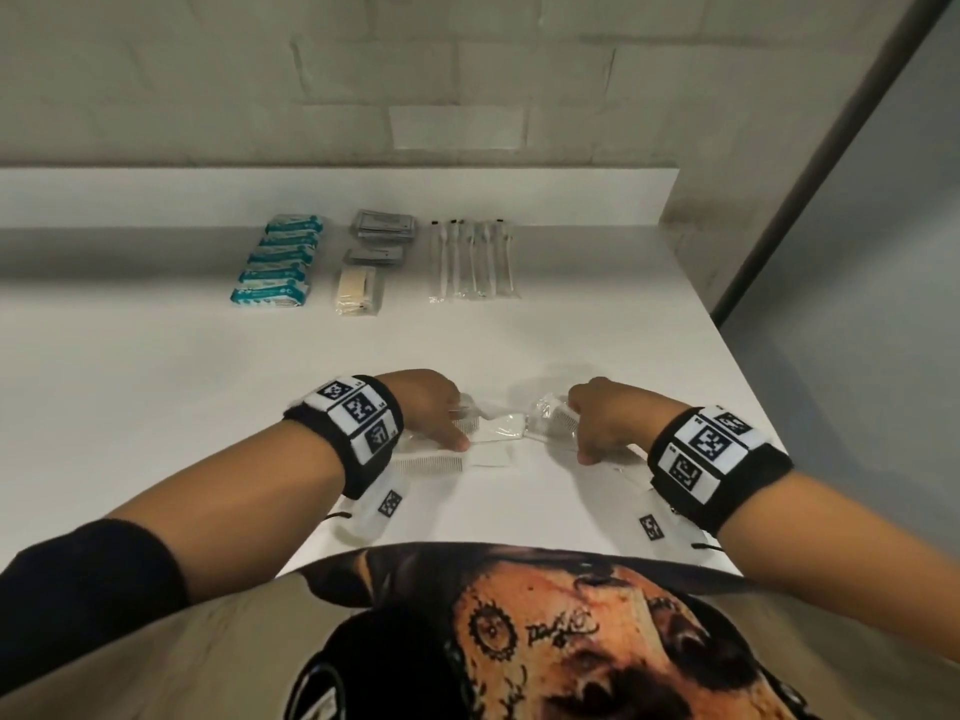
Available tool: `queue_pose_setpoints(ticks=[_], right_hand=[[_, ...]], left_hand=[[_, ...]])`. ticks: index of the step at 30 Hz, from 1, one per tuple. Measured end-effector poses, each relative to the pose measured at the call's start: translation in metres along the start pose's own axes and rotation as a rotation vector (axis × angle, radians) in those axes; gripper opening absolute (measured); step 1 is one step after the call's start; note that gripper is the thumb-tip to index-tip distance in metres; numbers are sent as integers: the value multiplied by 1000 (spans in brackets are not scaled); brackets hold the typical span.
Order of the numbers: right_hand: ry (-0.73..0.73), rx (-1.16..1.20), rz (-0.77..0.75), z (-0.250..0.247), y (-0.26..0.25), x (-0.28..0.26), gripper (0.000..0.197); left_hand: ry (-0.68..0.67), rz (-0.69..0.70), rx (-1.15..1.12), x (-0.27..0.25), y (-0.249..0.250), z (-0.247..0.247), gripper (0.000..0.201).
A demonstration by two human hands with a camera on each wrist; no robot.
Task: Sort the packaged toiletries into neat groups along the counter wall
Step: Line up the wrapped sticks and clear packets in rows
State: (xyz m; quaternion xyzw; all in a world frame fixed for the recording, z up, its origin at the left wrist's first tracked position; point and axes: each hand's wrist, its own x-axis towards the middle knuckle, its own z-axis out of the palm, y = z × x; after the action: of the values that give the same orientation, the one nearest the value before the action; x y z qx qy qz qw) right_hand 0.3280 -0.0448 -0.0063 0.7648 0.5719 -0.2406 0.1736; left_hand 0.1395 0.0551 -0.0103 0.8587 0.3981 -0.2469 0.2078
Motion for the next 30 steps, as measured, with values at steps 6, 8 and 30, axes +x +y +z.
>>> queue_pose_setpoints(ticks=[6, 8, 30], right_hand=[[2, 98, -5, 0, -1, -4, 60], [-24, 37, -8, -1, -5, -3, 64], [56, 12, -468, -4, -79, 8, 44]], left_hand=[[120, -236, -313, -12, -38, -3, 24], [142, -296, -421, -14, -49, -2, 27], [284, -267, -1290, -15, -79, 27, 22]])
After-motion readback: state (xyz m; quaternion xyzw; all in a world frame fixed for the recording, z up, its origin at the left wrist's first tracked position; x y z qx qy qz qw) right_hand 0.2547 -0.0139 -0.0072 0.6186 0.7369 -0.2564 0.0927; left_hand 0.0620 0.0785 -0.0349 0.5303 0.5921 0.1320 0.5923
